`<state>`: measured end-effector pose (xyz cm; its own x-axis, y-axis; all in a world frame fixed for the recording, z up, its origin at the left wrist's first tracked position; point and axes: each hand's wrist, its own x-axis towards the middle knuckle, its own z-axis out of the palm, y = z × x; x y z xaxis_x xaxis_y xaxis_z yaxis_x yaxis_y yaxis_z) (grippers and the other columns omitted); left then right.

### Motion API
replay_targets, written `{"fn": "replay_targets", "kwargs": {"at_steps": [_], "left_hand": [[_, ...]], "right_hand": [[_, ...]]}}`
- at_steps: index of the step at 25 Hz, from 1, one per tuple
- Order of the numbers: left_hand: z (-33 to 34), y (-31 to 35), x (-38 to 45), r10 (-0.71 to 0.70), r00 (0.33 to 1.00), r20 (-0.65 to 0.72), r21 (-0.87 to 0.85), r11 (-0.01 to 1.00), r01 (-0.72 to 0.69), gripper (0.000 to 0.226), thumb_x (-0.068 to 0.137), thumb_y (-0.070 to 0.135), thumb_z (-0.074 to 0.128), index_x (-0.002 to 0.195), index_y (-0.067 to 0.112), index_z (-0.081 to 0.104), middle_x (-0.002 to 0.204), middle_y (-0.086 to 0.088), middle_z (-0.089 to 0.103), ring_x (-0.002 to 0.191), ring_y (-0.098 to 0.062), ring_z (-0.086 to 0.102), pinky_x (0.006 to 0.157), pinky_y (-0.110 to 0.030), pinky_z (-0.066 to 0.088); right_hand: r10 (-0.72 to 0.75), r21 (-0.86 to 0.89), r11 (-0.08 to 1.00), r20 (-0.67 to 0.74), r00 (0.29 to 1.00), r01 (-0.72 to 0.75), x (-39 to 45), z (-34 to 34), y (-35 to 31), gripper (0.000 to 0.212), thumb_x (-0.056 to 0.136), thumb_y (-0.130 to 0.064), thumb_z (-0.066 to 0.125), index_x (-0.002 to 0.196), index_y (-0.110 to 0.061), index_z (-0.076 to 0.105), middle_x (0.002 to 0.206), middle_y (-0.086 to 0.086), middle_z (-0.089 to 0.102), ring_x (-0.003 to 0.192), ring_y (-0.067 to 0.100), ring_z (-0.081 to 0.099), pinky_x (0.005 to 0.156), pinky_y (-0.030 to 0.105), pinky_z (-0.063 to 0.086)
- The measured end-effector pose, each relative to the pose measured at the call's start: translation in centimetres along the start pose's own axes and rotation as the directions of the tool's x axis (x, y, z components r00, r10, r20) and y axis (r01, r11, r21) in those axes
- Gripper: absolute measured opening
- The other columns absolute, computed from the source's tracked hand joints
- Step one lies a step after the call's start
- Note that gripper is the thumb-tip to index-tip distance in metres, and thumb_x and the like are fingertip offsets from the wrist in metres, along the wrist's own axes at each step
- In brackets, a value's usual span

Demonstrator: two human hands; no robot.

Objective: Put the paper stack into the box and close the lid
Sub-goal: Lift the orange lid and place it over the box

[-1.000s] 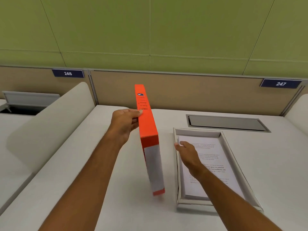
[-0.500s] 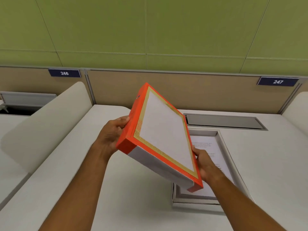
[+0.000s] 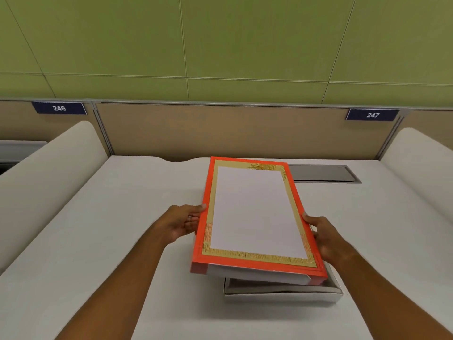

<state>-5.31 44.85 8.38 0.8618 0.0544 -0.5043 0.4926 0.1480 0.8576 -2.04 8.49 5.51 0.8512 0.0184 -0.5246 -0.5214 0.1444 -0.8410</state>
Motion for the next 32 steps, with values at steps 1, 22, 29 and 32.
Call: {"fn": "replay_targets", "kwargs": {"at_steps": [1, 22, 29, 32], "left_hand": [[0.5, -0.4, 0.4, -0.013, 1.0, -0.006, -0.009, 1.0, 0.013, 0.042, 0.08, 0.024, 0.077, 0.111, -0.003, 0.069, 0.103, -0.02, 0.073, 0.09, -0.029, 0.065, 0.083, -0.037, 0.058], [6.1, -6.1, 2.7, -0.162, 0.976, -0.146, 0.044, 0.984, 0.17, 0.032, 0.082, 0.016, 0.075, 0.105, -0.004, 0.066, 0.1, -0.022, 0.075, 0.091, -0.034, 0.073, 0.083, -0.043, 0.059], [6.7, -5.7, 2.5, -0.179, 0.976, -0.124, 0.015, 0.983, 0.182, 0.035, 0.082, 0.016, 0.074, 0.109, -0.004, 0.065, 0.104, -0.022, 0.074, 0.089, -0.033, 0.072, 0.073, -0.04, 0.059], [6.8, -5.7, 2.6, -0.191, 0.973, -0.127, 0.012, 0.981, 0.194, 0.036, 0.083, 0.015, 0.074, 0.11, -0.005, 0.064, 0.105, -0.023, 0.073, 0.088, -0.033, 0.072, 0.071, -0.039, 0.059]], "right_hand": [[0.007, -0.009, 1.0, -0.012, 1.0, -0.007, 0.0, -0.7, -0.2, 0.044, 0.093, -0.039, 0.057, 0.124, -0.007, 0.06, 0.123, 0.024, 0.067, 0.105, 0.046, 0.067, 0.078, 0.049, 0.059], [0.148, -0.202, 0.968, -0.022, 0.989, -0.15, 3.4, -7.4, -0.8, 0.027, 0.09, -0.027, 0.068, 0.105, -0.004, 0.065, 0.094, 0.02, 0.07, 0.08, 0.034, 0.07, 0.059, 0.038, 0.059], [0.238, -0.234, 0.944, -0.005, 0.971, -0.232, 3.9, -8.4, -0.6, 0.029, 0.09, -0.03, 0.066, 0.108, -0.007, 0.061, 0.11, 0.022, 0.065, 0.096, 0.039, 0.065, 0.069, 0.046, 0.059], [0.243, -0.279, 0.931, -0.012, 0.97, -0.236, 4.0, -8.5, -0.3, 0.027, 0.091, -0.029, 0.064, 0.107, -0.007, 0.061, 0.11, 0.023, 0.066, 0.096, 0.039, 0.067, 0.068, 0.046, 0.059]]}}
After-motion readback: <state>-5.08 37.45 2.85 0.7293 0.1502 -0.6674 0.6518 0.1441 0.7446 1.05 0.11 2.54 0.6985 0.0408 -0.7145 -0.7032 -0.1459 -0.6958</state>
